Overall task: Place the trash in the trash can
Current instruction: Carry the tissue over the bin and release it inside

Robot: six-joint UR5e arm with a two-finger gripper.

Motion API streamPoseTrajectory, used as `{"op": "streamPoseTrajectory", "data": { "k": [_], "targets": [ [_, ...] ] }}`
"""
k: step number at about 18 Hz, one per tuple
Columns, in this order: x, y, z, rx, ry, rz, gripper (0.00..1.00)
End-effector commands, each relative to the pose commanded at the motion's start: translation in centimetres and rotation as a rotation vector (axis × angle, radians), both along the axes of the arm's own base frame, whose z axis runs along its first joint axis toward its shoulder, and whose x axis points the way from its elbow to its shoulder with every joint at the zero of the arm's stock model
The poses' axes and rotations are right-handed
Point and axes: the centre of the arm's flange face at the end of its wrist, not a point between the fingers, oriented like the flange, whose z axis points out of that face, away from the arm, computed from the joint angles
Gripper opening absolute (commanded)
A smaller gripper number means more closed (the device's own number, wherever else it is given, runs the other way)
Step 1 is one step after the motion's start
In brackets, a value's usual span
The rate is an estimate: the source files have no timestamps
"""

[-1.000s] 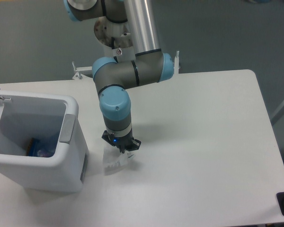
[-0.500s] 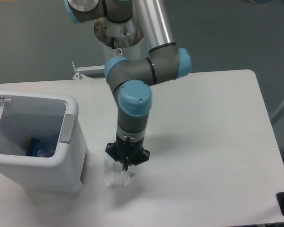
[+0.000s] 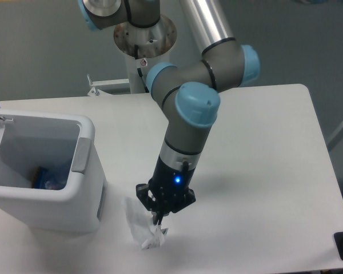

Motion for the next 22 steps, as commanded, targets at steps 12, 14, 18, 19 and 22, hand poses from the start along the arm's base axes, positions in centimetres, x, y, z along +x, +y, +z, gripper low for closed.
{"op": "streamPoseTrajectory", "data": {
  "k": [12, 14, 18, 19, 22],
  "targets": [
    [10.6, -0.9, 12.6, 0.22, -0.047, -0.094, 0.0],
    [13.1, -0.3, 13.2, 0.226, -0.05, -0.131, 0.0],
    [16.8, 0.1, 11.8, 0.205, -0.069, -0.185, 0.0],
    [17.3, 0.0, 11.3, 0.197, -0.074, -0.191, 0.0],
    [19.0, -0.9, 10.1, 0.182, -0.075, -0.22, 0.0]
  ]
}}
